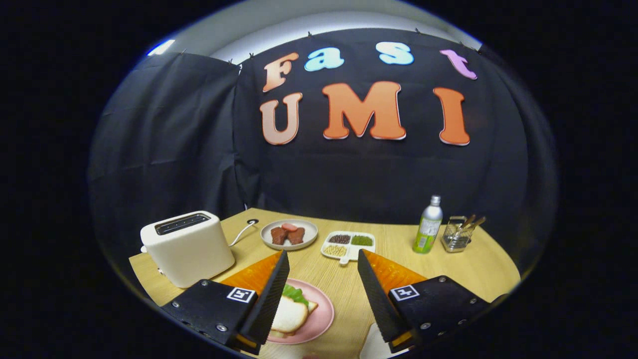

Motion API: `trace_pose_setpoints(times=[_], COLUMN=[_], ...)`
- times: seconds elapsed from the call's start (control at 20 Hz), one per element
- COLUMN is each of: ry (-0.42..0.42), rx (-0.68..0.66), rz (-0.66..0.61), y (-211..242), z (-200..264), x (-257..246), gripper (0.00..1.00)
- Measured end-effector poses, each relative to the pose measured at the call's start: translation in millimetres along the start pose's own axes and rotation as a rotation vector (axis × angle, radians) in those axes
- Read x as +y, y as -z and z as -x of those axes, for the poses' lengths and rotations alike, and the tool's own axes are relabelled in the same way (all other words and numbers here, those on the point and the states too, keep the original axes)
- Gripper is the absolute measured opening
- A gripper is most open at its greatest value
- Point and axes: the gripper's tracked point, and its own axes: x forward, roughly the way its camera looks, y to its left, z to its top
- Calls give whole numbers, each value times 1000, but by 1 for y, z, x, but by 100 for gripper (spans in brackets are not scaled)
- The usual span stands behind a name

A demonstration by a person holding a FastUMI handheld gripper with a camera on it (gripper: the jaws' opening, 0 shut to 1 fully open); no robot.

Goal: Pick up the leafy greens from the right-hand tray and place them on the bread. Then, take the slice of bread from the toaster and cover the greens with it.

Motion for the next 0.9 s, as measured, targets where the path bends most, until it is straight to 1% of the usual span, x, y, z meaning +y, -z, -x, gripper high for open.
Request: trace_pose_setpoints(times=[0.1,0.15,0.45,0.6,0.9], ry=[44,65,119,161,189], rx=[-67,-99,-272,-297,-318], rz=[29,35,52,56,58], y=[-18,-27,-65,-68,-62], z=[12,23,46,54,57], x=[-4,3,-1,-9,-18], gripper=[87,88,92,95,96])
